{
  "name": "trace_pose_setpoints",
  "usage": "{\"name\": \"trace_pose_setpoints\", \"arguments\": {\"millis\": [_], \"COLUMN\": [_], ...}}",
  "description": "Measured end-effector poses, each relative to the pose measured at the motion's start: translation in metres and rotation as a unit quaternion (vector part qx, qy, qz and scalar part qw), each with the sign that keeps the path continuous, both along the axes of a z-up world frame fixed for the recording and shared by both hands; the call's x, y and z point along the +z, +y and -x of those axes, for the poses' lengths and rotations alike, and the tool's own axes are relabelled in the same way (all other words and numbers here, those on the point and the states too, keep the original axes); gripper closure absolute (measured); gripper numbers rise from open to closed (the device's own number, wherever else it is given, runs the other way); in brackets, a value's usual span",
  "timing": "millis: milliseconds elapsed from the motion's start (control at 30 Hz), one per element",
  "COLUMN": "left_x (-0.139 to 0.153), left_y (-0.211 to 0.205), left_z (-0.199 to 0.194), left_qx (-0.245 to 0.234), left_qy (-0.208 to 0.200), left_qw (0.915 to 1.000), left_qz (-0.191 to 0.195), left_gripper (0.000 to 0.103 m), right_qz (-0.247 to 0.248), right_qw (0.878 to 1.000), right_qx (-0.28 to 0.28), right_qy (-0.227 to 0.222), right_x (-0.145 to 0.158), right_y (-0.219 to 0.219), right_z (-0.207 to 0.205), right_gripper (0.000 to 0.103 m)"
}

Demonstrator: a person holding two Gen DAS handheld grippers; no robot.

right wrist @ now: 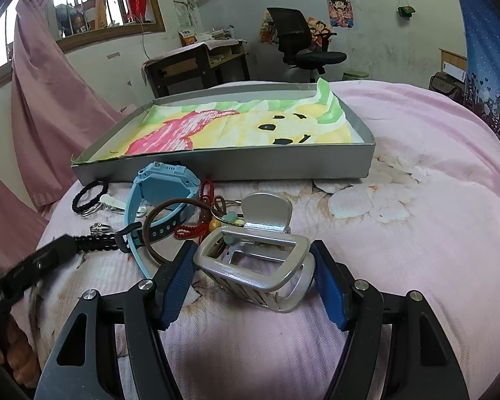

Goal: Organize jewelry
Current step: 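Grasp the silver hair claw clip with the right gripper while the left grasps the black hair clip, then carry both clips over the tray and open both grippers to drop them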

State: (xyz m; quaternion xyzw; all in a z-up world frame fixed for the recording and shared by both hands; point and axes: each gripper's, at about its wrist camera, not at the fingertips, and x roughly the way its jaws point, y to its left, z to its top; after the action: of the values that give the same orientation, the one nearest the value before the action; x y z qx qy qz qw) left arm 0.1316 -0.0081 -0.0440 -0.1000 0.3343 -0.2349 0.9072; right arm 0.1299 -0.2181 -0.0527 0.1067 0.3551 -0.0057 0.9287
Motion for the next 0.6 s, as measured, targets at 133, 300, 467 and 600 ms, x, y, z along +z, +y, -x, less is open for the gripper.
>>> {"name": "trace_pose_setpoints", "arguments": {"millis": [133, 300, 467, 600], "left_x": [-0.003, -0.003, 0.001, 0.004], "left_y": [-0.013, -0.021, -0.023, -0.023], "left_z": [0.008, 0.01, 0.012, 0.02], "left_qx": [-0.019, -0.028, -0.032, -0.029], "left_qy": [0.001, 0.011, 0.014, -0.004], "left_qw": [0.9995, 0.9983, 0.9979, 0.9985], "left_qz": [-0.026, -0.051, -0.055, -0.046], "left_gripper": [0.09, 0.09, 0.09, 0.091], "right_qz": [-0.003, -0.003, 0.01, 0.009], "right_qw": [1.0, 1.0, 1.0, 0.999], "right_qx": [0.002, 0.0, 0.008, 0.008], "right_qy": [-0.006, -0.012, -0.024, -0.039], "right_x": [0.002, 0.005, 0.009, 0.014], "right_y": [-0.001, -0.001, 0.005, 0.005], "right_z": [0.002, 0.005, 0.009, 0.012], "right_gripper": [0.04, 0.04, 0.04, 0.04]}}
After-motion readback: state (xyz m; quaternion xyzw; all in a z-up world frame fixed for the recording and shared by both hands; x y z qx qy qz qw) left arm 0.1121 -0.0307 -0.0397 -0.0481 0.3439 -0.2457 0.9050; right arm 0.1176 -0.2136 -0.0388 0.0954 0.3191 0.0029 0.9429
